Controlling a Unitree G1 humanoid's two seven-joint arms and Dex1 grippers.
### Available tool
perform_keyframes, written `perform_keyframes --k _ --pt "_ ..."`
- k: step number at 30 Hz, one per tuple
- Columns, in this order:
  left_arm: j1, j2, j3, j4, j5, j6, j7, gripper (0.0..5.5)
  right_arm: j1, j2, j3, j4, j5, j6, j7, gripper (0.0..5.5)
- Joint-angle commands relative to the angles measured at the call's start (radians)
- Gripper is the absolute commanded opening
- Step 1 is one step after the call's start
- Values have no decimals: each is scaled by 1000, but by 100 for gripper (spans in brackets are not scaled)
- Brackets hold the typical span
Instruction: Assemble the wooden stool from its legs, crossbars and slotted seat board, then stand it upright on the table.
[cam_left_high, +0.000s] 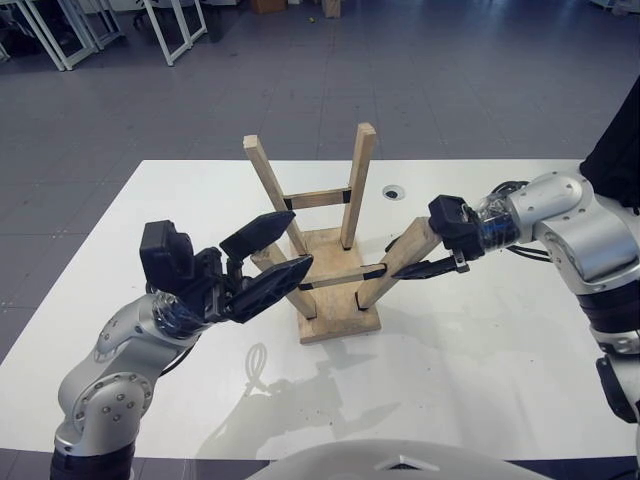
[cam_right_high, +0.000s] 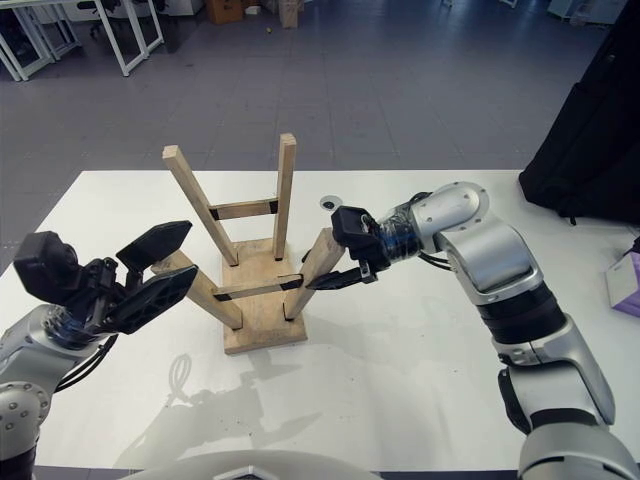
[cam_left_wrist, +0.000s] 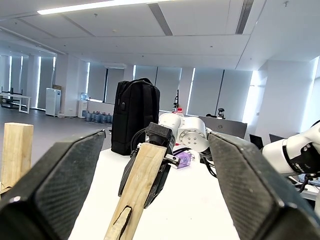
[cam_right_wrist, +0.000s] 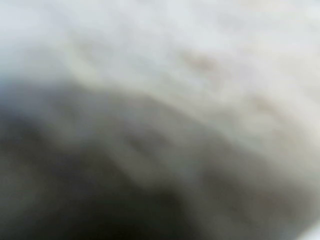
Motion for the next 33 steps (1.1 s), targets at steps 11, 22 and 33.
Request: perform_keyframes --k 11,22,33 --pt "87 24 -129 37 86 88 3 378 147 111 101 58 -60 -5 -95 200" --pt "34 41 -121 -2 49 88 27 378 199 145 -9 87 -35 36 -284 426" --pt "-90 15 -102 -17 2 93 123 378 199 231 -172 -8 23 46 -464 426"
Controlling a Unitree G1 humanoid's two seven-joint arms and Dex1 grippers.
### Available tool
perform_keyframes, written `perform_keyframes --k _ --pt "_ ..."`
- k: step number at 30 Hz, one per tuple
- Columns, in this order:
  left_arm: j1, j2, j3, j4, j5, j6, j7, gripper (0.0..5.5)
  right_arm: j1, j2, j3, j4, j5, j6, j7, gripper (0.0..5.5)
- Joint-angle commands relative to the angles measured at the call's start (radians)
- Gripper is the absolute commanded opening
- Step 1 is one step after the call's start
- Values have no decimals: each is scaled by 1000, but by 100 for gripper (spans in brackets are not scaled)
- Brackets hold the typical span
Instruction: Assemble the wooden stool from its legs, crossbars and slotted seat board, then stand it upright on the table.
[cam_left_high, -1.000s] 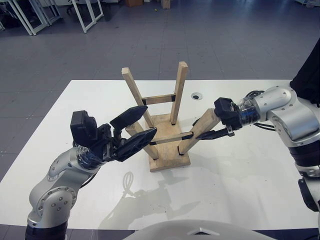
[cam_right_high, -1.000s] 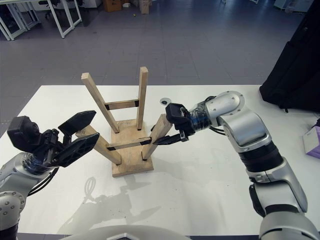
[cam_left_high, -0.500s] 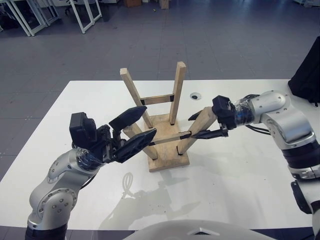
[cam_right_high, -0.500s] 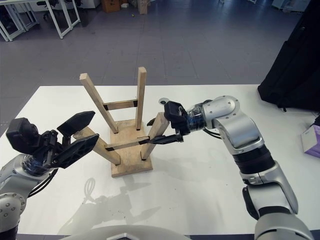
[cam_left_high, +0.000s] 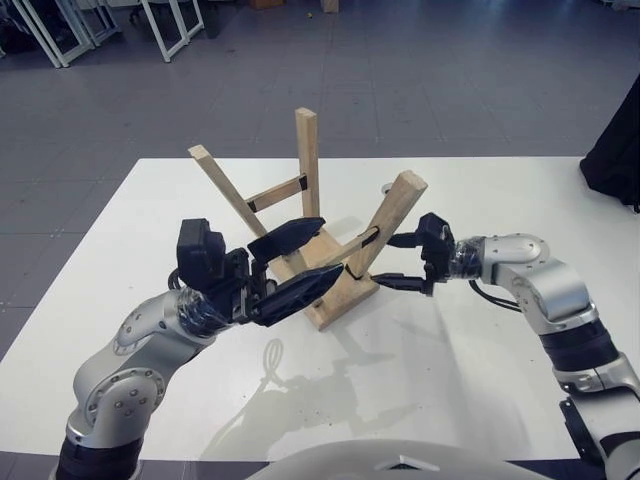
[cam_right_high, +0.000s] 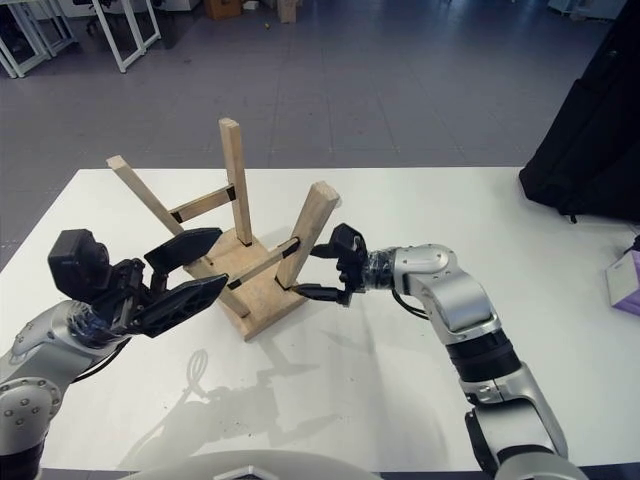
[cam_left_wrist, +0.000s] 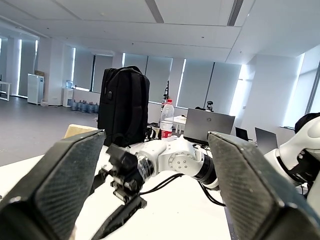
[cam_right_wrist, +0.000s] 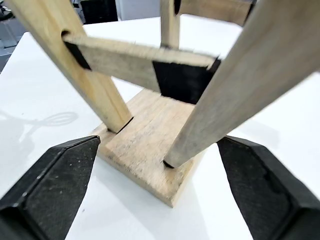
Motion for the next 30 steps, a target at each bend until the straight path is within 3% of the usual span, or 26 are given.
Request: perform_keyframes --k 1,10,15,17,20,24,27,30 --pt "-15 -8 -15 20 18 45 44 378 -27 21 -47 -35 0 -2 -58 426" --pt "-19 -16 -4 16 18 60 50 378 114 -172 38 -184 -2 20 129 426" --pt "-24 -12 0 19 16 69 43 378 29 -26 -65 -321 105 -31 34 426" --pt "-27 -11 2 20 17 72 42 378 -55 49 -66 -313 -16 -159 -105 426" --pt "-34 -21 7 11 12 64 47 378 -143 70 3 -242 -327 -441 -282 426" --pt "-35 -24 1 8 20 65 49 378 -192 70 75 -110 -681 -589 -517 426" --pt "-44 -28 -2 10 22 67 57 378 -174 69 136 -64 -848 -650 -596 426" --pt "-53 -35 -8 14 30 72 69 378 -92 42 254 12 -942 -704 -543 426"
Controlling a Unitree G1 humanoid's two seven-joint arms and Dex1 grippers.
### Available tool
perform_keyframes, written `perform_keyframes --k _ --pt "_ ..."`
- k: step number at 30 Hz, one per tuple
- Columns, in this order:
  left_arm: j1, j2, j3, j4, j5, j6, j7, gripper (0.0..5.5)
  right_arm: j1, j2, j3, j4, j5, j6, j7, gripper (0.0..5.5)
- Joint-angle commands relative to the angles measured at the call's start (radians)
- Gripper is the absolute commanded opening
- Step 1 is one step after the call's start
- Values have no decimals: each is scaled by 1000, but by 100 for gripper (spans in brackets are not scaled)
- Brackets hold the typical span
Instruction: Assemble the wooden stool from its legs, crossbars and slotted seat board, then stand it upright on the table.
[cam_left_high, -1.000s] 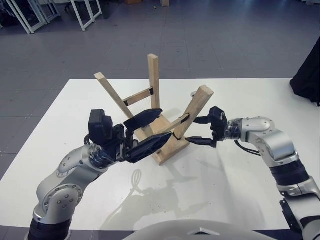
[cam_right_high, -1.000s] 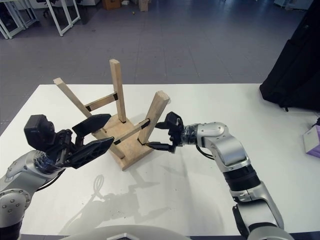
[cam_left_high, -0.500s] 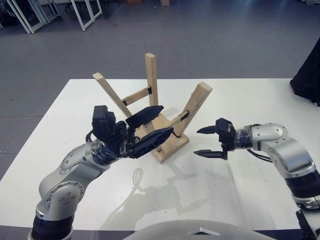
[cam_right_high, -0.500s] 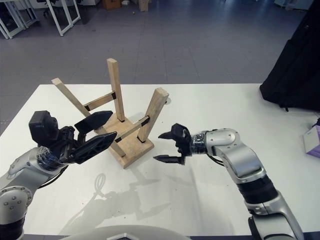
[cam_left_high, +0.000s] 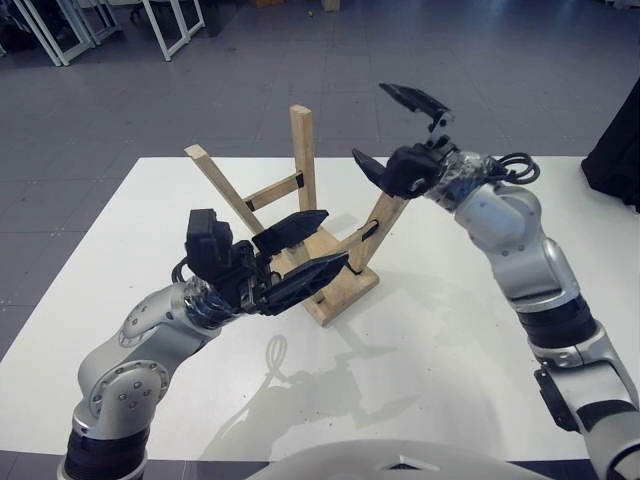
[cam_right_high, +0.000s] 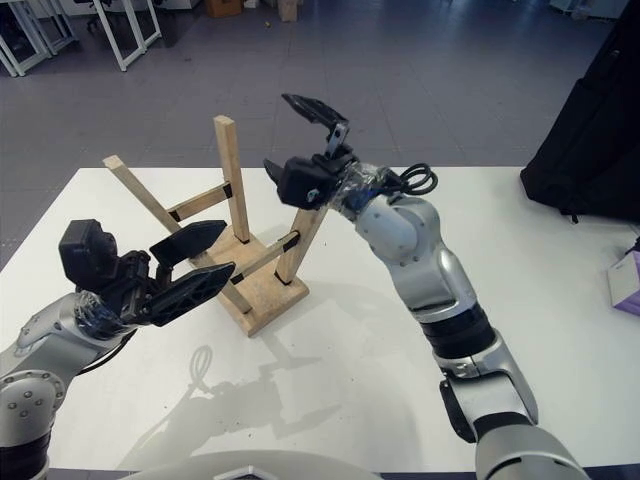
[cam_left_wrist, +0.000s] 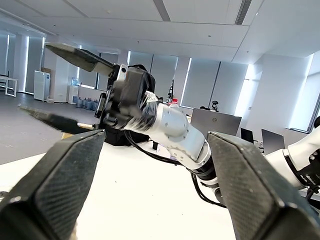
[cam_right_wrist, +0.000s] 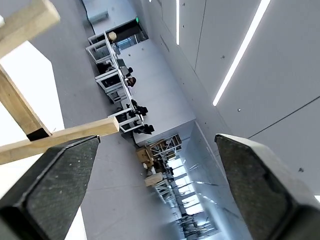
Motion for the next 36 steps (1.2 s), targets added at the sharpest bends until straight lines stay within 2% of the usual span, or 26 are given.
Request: perform_keyframes --k 1,4,8,12,14,17,22,25,29,34,36 --pt "-10 -9 -16 15 21 29 35 378 111 -42 158 115 -103 -50 99 426" --pt "-20 -14 -26 21 28 36 39 378 221 -92 256 209 -109 -2 281 426" --pt "-17 -18 -21 19 33 41 44 378 253 -101 265 195 -60 42 363 426" --pt "-18 -18 -23 27 46 42 41 378 217 -66 223 184 -48 32 262 426" --pt "-22 -16 -25 34 53 44 34 378 193 -9 137 131 24 33 172 426" --pt "-27 -20 -32 33 66 43 25 378 161 68 -8 41 37 -31 -58 426" --pt "-28 -25 -33 22 62 47 25 378 220 111 -97 -6 27 -34 -191 426" --pt "-27 -18 -28 22 56 54 21 378 219 134 -133 7 55 -14 -209 426" --pt "-31 -17 -28 30 60 58 20 378 238 199 -164 34 207 88 -138 426" --pt "-29 -18 -29 36 65 57 17 378 262 252 -181 44 374 185 -53 426" --pt "-30 -19 -30 39 67 57 16 378 260 243 -166 32 375 187 -37 426"
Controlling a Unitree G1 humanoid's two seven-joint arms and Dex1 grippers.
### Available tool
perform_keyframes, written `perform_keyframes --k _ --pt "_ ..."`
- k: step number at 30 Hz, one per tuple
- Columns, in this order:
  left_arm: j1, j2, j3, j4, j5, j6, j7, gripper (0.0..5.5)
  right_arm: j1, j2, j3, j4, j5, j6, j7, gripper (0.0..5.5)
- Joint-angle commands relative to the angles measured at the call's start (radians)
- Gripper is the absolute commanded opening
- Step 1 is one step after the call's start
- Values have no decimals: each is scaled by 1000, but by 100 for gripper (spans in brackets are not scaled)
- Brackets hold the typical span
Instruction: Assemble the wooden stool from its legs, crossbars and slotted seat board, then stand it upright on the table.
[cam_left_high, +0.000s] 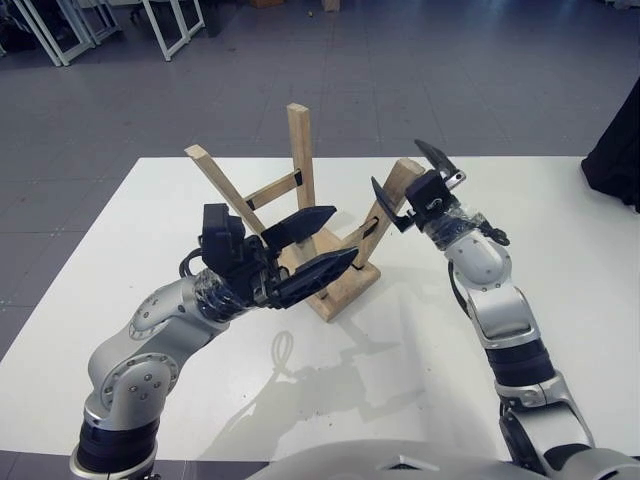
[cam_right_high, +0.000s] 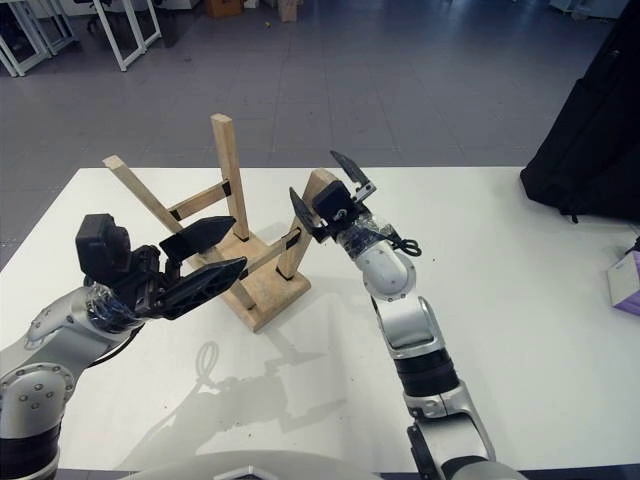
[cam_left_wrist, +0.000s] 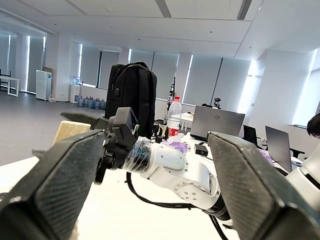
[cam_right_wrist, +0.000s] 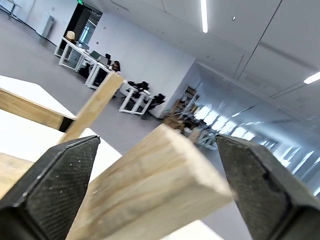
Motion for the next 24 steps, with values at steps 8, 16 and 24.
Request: perform_keyframes --k 8,16,24 --pt "19 8 -6 30 36 25 -1 378 -8 -43 107 -66 -78 -21 68 426" --pt "10 3 -10 41 48 27 -10 378 16 -8 110 -108 174 242 219 426" --pt "17 -21 -44 74 86 14 -20 378 -2 13 118 -199 369 420 278 426"
